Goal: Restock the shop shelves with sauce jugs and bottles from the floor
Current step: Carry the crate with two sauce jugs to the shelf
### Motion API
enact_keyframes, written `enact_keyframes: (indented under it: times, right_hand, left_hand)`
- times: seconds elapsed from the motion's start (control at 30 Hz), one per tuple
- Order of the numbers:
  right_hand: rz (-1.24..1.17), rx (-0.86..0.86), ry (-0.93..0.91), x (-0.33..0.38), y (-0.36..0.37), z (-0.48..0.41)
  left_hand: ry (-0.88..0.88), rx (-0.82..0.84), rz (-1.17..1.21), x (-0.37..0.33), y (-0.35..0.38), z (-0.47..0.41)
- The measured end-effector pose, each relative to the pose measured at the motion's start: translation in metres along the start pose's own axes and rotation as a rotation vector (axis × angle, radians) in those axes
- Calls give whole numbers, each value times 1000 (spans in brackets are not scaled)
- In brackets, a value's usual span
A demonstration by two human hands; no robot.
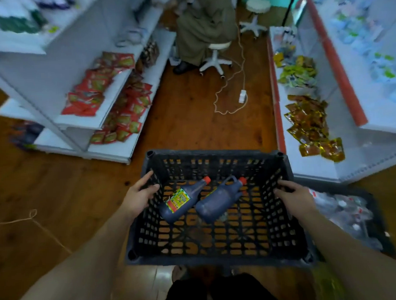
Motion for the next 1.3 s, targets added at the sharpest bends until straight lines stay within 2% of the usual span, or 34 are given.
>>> enact_keyframes:
  times: [0.37, 0.73, 1.03, 1.3]
  right_hand:
    - [212, 414, -302, 186, 197, -26]
    - [395, 710, -589, 352, 379, -12]
    - [496, 862, -731, 452, 521, 63]
    - [520, 863, -756, 535, 637, 131]
  left_hand:
    - [-147, -412, 306, 74, -173, 23]
    - [-249, -785, 605, 120, -260, 69]
    - [-290, -951, 754, 179, -358, 79]
    - [-305, -970, 821, 218, -491, 57]
Point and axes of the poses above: each hand's wrist, its own z-axis away from the middle knuckle, its own y-axis out of the palm, x = y × z, the point moved 10 cm from there along -z, towards the middle knuckle, and after that the axes turned 3 degrees about -y, right-handed, at the moved point
